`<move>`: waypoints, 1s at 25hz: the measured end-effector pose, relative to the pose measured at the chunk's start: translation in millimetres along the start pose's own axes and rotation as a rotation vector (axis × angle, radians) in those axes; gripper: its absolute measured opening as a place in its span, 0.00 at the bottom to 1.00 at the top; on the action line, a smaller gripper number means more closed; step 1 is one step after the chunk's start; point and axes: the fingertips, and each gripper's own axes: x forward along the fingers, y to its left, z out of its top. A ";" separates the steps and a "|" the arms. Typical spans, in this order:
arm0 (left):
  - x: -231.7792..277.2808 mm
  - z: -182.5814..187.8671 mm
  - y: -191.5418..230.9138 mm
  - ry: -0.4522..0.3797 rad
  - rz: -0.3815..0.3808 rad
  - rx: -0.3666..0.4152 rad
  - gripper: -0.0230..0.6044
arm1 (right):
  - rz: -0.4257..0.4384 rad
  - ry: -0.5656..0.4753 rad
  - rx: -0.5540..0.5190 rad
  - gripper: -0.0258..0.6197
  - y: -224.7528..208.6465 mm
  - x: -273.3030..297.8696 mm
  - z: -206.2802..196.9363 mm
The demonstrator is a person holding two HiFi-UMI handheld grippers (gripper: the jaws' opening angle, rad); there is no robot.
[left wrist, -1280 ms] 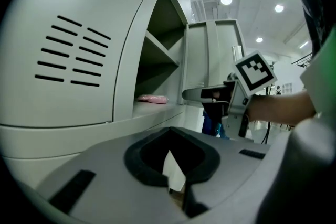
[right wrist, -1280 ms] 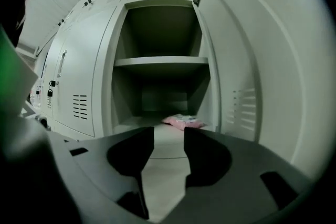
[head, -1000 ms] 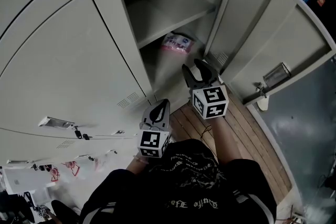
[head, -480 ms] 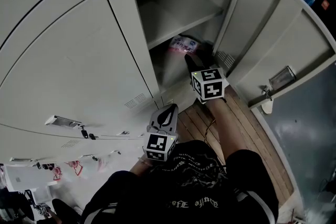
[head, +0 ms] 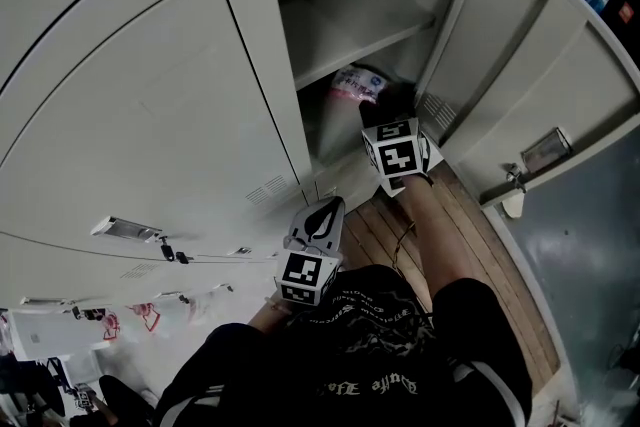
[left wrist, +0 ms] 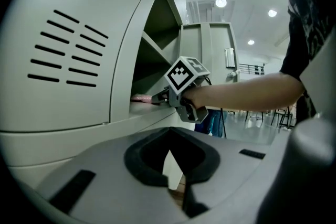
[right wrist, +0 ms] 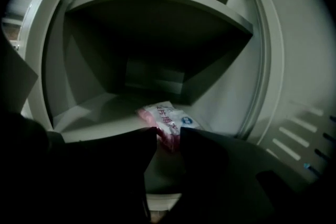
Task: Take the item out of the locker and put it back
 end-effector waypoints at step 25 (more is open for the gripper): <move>-5.9 -12.7 20.4 0.004 0.058 -0.037 0.05 | -0.084 -0.050 -0.083 0.10 -1.1 -19.3 12.4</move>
